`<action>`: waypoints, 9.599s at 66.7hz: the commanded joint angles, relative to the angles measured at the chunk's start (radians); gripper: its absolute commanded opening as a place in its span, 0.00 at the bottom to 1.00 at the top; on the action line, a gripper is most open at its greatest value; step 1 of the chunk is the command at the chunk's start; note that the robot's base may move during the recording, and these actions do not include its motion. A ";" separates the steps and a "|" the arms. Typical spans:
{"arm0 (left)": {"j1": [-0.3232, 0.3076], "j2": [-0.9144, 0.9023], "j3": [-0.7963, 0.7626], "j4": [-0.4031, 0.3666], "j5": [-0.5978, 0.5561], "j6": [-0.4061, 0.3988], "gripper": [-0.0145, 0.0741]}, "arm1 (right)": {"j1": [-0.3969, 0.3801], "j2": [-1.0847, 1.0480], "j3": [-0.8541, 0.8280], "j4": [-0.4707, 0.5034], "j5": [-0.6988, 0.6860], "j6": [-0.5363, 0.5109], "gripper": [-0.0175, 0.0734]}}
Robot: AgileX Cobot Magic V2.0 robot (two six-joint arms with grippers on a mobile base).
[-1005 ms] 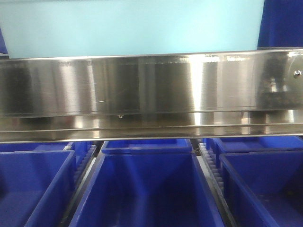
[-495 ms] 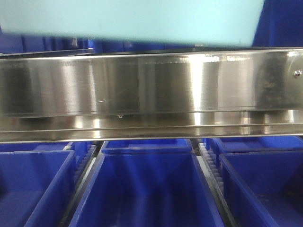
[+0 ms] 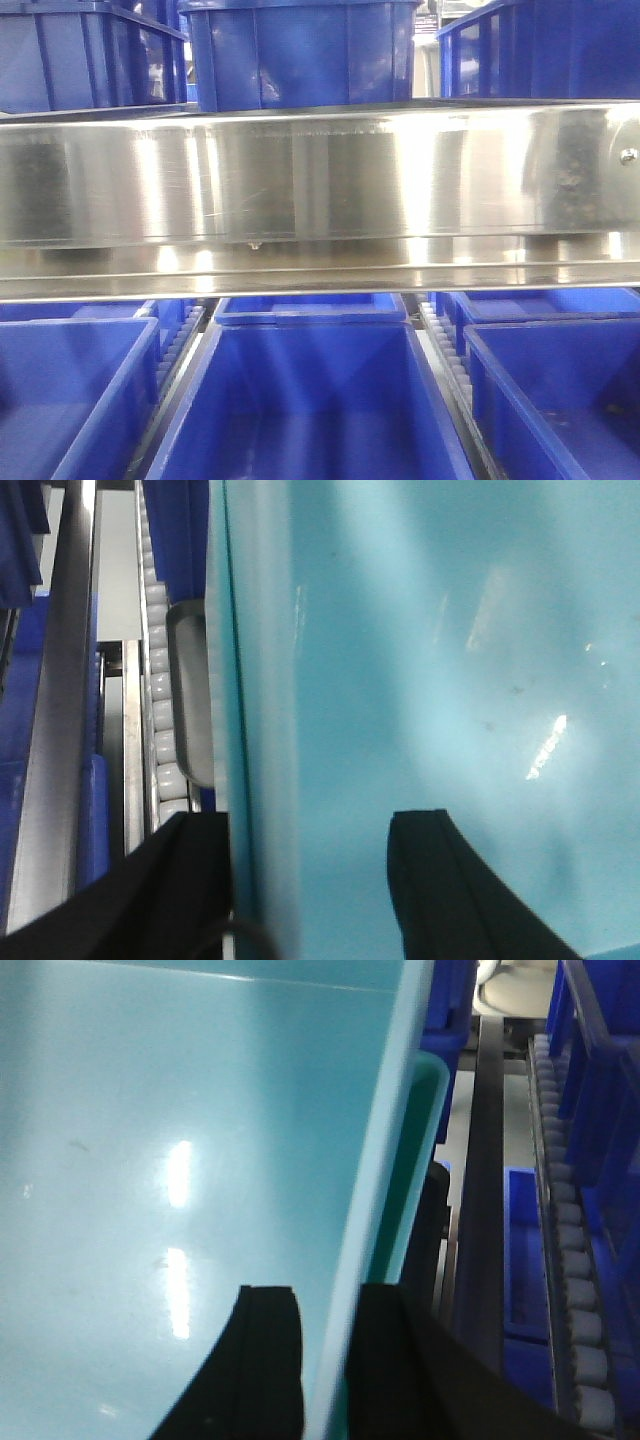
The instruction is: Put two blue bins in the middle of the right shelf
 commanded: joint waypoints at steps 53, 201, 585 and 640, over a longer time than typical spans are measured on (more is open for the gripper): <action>-0.001 -0.022 -0.018 -0.048 -0.064 0.041 0.04 | -0.002 0.000 -0.012 -0.018 -0.067 -0.021 0.02; -0.001 0.009 -0.018 -0.048 -0.299 0.041 0.04 | -0.002 0.000 -0.012 -0.018 -0.072 -0.021 0.02; -0.001 0.009 -0.018 -0.015 -0.300 0.041 0.04 | -0.002 0.000 -0.012 -0.018 -0.072 -0.021 0.02; -0.001 0.009 -0.018 -0.015 -0.300 0.041 0.04 | -0.002 0.000 -0.012 -0.018 -0.072 -0.021 0.02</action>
